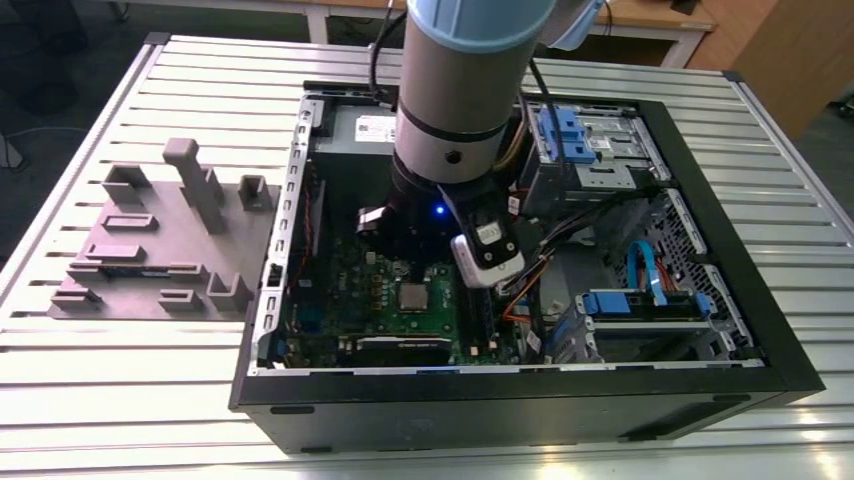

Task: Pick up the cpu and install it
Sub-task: 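Close the cpu cover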

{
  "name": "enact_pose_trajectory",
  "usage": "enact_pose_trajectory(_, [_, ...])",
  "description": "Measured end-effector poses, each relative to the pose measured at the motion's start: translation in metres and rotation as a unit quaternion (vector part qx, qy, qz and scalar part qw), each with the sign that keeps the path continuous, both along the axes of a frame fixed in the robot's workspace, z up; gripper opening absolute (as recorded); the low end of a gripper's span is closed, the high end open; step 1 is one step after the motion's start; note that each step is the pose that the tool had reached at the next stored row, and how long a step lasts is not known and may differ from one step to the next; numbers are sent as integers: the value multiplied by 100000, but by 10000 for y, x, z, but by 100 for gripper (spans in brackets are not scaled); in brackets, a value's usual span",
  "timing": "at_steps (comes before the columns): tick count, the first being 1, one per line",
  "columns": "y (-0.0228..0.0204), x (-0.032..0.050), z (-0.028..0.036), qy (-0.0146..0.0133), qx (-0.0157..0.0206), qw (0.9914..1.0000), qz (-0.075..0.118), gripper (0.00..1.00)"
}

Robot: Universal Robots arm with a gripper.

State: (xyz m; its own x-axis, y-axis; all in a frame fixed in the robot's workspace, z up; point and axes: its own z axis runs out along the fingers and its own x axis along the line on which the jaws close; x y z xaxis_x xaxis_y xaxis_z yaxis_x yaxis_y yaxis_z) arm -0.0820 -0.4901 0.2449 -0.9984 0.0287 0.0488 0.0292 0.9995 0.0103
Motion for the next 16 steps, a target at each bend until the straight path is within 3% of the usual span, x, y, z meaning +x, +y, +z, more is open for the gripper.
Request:
enact_pose_trajectory(3, [0, 0, 42, -24, 0, 100000, 3, 11])
enact_pose_trajectory(8, [3, 0, 51, -202, 8, 100000, 180, 11])
enact_pose_trajectory(12, [3, 0, 49, -208, 48, 99942, 3395, 11])
enact_pose_trajectory(16, [3, 0, 47, -205, 107, 99854, 5405, 11])
